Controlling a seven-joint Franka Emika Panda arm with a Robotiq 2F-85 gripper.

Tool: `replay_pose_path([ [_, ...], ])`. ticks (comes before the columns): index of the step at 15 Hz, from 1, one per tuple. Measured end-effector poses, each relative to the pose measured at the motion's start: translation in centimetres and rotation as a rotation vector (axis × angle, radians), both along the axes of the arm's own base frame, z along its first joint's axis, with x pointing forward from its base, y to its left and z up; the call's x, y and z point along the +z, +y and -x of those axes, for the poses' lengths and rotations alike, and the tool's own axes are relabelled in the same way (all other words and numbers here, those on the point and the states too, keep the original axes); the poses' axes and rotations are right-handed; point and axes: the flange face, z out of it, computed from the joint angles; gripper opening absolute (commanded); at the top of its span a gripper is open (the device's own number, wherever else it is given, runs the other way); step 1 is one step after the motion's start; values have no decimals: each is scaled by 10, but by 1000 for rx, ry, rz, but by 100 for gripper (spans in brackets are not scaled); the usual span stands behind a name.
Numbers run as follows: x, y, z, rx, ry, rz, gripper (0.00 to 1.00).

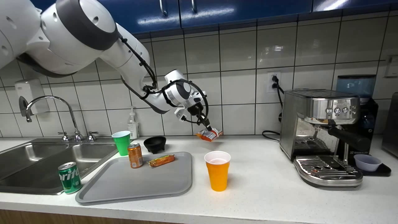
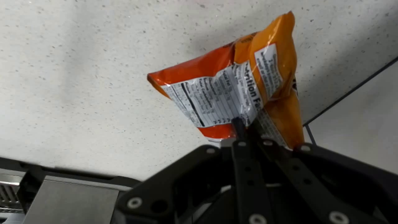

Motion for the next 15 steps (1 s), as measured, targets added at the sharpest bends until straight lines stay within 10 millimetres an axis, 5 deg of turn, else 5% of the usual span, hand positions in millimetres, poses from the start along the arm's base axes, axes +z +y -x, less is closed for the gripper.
replay_pose_path([
  [15,40,11,123,91,64,-2,0],
])
